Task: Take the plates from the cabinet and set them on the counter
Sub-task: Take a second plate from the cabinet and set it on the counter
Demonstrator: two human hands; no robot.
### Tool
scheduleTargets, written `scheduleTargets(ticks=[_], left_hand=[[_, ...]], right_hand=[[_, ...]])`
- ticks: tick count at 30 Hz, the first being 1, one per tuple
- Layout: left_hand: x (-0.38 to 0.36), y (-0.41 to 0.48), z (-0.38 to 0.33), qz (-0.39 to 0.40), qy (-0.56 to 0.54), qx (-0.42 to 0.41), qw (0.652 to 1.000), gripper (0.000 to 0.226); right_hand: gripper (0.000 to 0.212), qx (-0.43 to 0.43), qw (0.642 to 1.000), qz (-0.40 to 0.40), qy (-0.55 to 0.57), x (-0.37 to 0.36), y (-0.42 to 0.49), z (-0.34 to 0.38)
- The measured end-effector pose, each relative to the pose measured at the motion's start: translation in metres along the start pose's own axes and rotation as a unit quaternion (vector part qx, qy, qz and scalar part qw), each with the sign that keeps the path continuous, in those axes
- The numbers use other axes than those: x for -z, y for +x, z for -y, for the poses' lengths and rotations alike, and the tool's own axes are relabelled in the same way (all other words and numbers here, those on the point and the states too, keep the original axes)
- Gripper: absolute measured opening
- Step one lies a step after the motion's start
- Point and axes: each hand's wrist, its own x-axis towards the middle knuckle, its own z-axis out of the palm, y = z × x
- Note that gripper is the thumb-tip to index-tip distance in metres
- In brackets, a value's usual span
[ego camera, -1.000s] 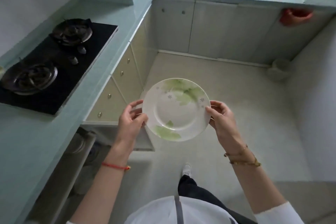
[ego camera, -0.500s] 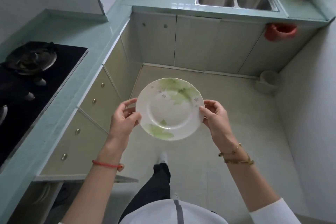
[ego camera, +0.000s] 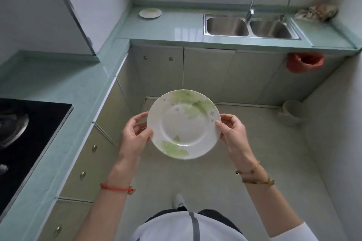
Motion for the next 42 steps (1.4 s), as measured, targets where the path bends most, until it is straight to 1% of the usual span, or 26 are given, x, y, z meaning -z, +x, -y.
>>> scheduleTargets(ticks=[5,11,23,30,37,42], left_hand=[[-0.014,0.079,-0.03,0.006,0.016,0.002,1.0,0.049],[-0.03,0.173,-0.048,0.002,0.014,0.014,1.0,0.046],[-0.08,0.387,-0.108,-0.045,-0.008,-0.005,0.999,0.048],[-0.094,0.496,-0.138,-0.076,-0.029,-0.009,0.997,0.048],[-0.092,0.622,-0.162,-0.073,-0.018,0.006,0.997,0.048],[-0.092,0.727,-0.182,-0.063,0.002,-0.005,0.998,0.047]], right_hand=[[0.011,-0.005,1.0,-0.016,0.002,-0.032,0.072,0.016],[0.012,0.002,1.0,-0.014,-0.009,-0.067,0.163,0.033],[0.016,0.019,0.999,0.038,-0.029,-0.151,0.391,0.106],[0.019,0.014,0.996,0.064,-0.059,-0.205,0.503,0.131],[0.02,-0.007,0.996,0.058,-0.074,-0.271,0.611,0.141],[0.021,-0.011,0.997,0.025,-0.066,-0.321,0.688,0.149]])
